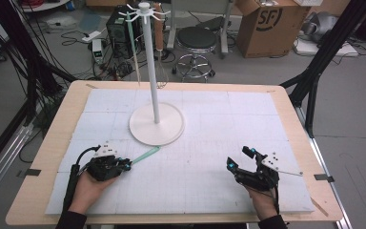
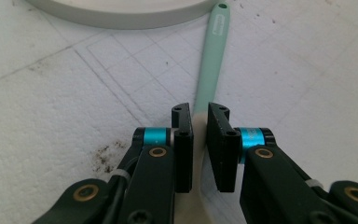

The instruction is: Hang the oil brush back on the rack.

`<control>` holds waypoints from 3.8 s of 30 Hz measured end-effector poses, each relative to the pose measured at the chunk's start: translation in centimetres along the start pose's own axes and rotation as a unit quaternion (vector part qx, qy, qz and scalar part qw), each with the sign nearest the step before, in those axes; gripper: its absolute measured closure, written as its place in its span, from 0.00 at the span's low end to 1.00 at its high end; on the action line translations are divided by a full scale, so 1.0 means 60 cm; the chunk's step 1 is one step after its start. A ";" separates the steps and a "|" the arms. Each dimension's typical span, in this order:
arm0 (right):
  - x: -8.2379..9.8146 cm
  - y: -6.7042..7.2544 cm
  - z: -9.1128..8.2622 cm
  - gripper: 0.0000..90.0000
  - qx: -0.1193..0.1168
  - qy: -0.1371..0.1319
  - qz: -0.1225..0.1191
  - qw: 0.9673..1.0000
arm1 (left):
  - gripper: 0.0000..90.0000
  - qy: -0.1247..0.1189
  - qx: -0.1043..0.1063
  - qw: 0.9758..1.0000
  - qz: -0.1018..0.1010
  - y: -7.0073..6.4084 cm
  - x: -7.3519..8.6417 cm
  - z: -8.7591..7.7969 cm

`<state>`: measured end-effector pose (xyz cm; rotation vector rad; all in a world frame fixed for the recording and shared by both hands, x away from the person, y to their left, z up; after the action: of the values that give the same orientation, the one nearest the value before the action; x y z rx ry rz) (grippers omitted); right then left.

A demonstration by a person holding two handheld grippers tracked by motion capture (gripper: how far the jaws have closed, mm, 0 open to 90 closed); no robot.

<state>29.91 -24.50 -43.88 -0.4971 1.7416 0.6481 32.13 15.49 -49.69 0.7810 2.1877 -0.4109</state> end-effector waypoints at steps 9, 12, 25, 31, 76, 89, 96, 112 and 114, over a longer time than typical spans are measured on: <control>0.000 -0.005 -0.002 0.24 0.003 -0.001 0.002 1.000 | 0.93 0.007 0.040 0.999 0.012 -0.014 -0.003 -0.004; 0.000 -0.006 -0.003 0.24 0.005 -0.001 0.003 1.000 | 0.93 0.002 0.045 0.999 0.009 -0.014 -0.004 -0.008; 0.001 -0.008 -0.003 0.24 0.007 -0.001 0.003 1.000 | 0.93 -0.037 0.062 0.997 -0.025 -0.012 -0.014 -0.026; 0.001 -0.008 -0.003 0.24 0.008 0.000 0.005 1.000 | 0.93 -0.055 0.062 0.996 -0.034 -0.011 -0.021 -0.033; 0.009 -0.022 -0.003 0.24 0.015 0.002 0.019 1.000 | 0.93 -0.354 0.080 0.928 -0.091 0.025 -0.192 -0.197; 0.006 -0.017 -0.001 0.25 0.005 -0.003 0.017 1.000 | 0.93 -0.403 0.073 0.909 -0.082 0.027 -0.238 -0.209; 0.008 -0.024 0.001 0.25 0.003 -0.002 0.023 1.000 | 0.93 -0.432 0.073 0.895 -0.087 0.030 -0.274 -0.221; 0.010 -0.038 -0.003 0.25 0.008 -0.005 0.035 0.999 | 0.93 -0.463 0.068 0.880 -0.085 0.045 -0.319 -0.250; 0.011 -0.040 -0.003 0.25 0.009 -0.005 0.038 0.999 | 0.93 -0.462 0.065 0.881 -0.081 0.045 -0.325 -0.252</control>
<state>31.12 -26.41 -44.88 -0.4164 1.7617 0.6868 35.64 17.40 -25.19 0.3349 1.3225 -0.8244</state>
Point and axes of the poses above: each handheld gripper's, and its own axes: z roughly forward along the jaws, x roughly out of its underside, y roughly to its left, the point moved 7 cm from there along z, roughly forward along the jaws, and after that the axes turned 4 degrees about -x, right-handed, at the moved point
